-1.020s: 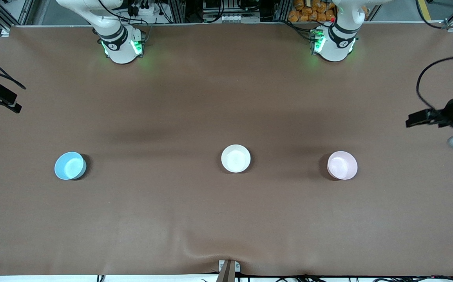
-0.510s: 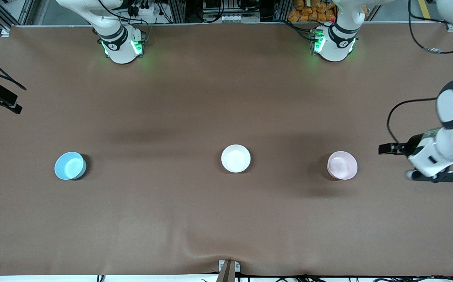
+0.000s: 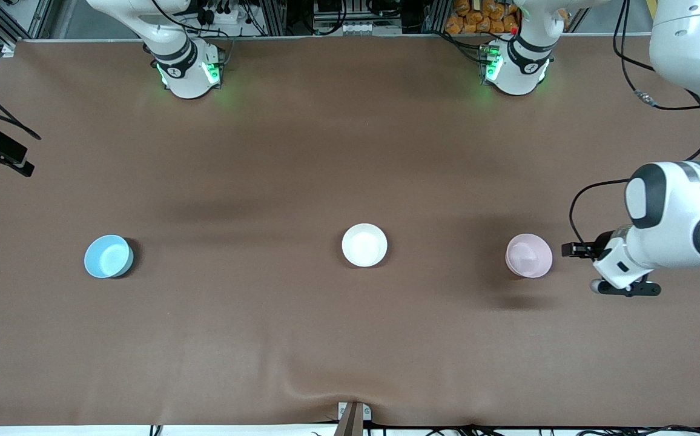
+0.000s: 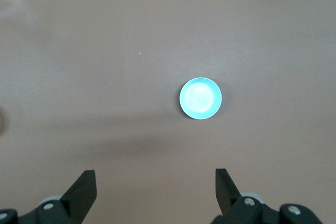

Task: Stack pink and blue bowls on white bowl
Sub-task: 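Reach the left gripper down to the pink bowl rim and grasp it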

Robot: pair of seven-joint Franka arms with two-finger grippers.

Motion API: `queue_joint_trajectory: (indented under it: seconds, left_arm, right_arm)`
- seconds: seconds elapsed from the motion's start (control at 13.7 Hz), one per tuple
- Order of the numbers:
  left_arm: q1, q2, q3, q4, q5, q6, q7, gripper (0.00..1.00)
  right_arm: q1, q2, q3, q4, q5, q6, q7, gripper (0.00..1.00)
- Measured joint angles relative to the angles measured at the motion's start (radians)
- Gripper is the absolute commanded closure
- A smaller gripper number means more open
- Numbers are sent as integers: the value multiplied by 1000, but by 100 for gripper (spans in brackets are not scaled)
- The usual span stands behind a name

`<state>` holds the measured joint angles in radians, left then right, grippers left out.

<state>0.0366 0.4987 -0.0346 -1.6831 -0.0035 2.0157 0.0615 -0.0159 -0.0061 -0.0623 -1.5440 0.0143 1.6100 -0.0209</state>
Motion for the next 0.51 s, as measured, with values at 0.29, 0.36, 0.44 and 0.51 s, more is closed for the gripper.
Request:
queue_joint_trajectory:
  seconds: [0.29,0.36,0.44,0.51]
  left_arm:
    - [-1,28,-1,-59,0,81,81,47]
    - [2,37,-1,-63,0,86,85,49]
    - [3,43,-1,-66,0,93,87,51]
    - [3,49,-1,-70,-1,105,88,52]
  right_arm:
    - [0,1,0,0,0,0,0,0]
    - [0,1,0,0,0,0,0,0]
    - [0,1,0,0,0,0,0,0]
    - [0,2,0,0,0,0,0,0]
